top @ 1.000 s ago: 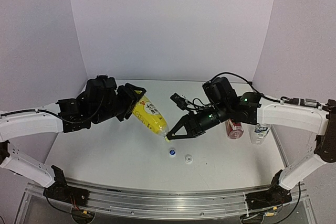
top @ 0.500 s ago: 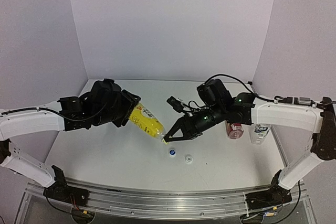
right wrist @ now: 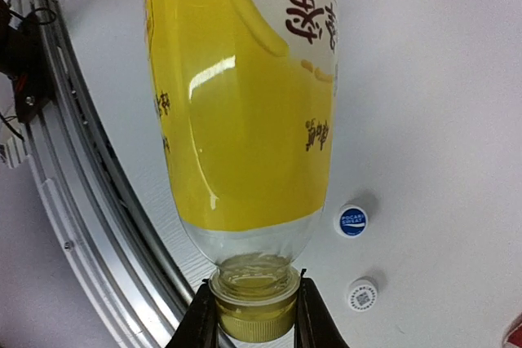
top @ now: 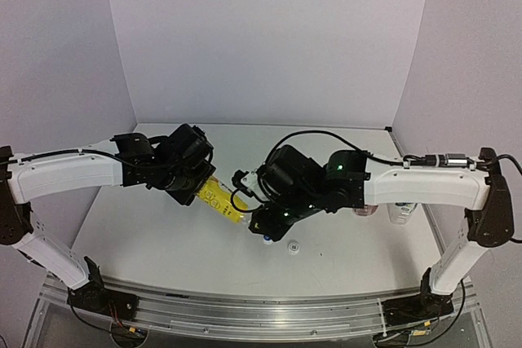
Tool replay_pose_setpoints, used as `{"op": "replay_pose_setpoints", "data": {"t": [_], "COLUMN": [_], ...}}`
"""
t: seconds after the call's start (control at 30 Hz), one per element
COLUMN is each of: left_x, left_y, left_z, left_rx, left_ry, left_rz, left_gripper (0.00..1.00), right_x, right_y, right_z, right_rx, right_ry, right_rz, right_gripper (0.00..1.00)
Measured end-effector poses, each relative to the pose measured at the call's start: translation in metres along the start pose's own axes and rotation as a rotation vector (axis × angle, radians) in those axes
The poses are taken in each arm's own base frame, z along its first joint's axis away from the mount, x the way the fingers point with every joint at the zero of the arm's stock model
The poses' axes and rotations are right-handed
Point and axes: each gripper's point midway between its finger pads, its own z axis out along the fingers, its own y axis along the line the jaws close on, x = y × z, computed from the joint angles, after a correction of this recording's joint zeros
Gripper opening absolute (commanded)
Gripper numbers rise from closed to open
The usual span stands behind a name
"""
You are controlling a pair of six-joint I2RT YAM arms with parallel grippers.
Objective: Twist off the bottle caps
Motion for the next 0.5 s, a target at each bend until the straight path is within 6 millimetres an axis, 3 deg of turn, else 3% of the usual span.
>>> {"op": "replay_pose_setpoints", "data": {"t": [0.17,0.37,0.5], "left_x": [-0.004,-0.006,-0.009], "left_y": [0.003,-0.006,-0.018], "left_z": [0.001,0.000,-0.003], "left_rx": [-0.014,0.031,0.152], "left_ry": [-0.022,-0.026,-0.018], "left_rz": [-0.014,-0.028,-0.019], "left_gripper": [0.01,0.01,0.01], "right_x": [-0.001,-0.001,-0.004], "right_y": [-0.005,-0.004,0.001], "right_z": [0.007,0.001,-0.021], "right_rx": [0.154,0.164,0.113], "right_ry": [-0.009,-0.003,-0.025], "right_rz": [-0.100,-0.107,-0.055], "right_gripper": [0.24,0.73,0.82]}}
